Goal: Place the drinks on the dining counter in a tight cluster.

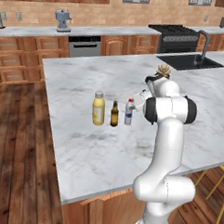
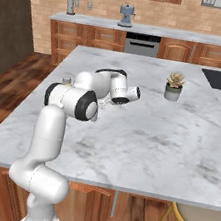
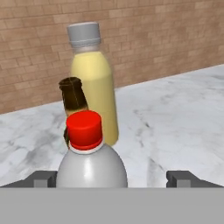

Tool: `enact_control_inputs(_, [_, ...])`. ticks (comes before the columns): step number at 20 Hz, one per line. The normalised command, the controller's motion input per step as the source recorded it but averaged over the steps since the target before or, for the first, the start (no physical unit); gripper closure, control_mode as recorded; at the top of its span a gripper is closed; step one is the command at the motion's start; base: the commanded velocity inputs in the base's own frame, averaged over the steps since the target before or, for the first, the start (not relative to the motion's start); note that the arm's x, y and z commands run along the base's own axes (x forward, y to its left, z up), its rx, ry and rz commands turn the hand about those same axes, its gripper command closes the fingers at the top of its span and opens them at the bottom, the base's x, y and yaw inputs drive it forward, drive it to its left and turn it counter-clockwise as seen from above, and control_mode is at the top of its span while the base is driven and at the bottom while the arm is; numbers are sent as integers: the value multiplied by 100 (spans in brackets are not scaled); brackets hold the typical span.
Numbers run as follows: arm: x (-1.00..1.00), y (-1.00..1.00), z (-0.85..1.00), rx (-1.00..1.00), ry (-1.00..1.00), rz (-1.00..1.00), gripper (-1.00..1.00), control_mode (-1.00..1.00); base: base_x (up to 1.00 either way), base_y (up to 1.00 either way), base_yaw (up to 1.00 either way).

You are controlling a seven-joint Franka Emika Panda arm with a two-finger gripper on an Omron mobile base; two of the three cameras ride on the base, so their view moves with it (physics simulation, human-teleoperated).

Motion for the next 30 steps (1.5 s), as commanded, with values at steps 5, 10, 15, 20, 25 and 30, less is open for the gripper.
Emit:
enact_control_inputs(5, [-2,-30,7,2,0,-4,-100,-100,0,0,0])
enact_control_inputs(10, [-6,-25,15,1,0,-6,-100,-100,0,0,0])
enact_control_inputs(15, [-18,-24,20,1,0,-8,-100,-100,0,0,0])
enact_control_inputs(20, [-18,-20,21,0,1,-17,-100,-100,0,0,0])
enact_control_inputs(25, [-29,-4,19,-11,16,-34,-100,-100,0,0,0])
enact_control_inputs(30, [-29,0,14,-20,40,-47,-100,-100,0,0,0])
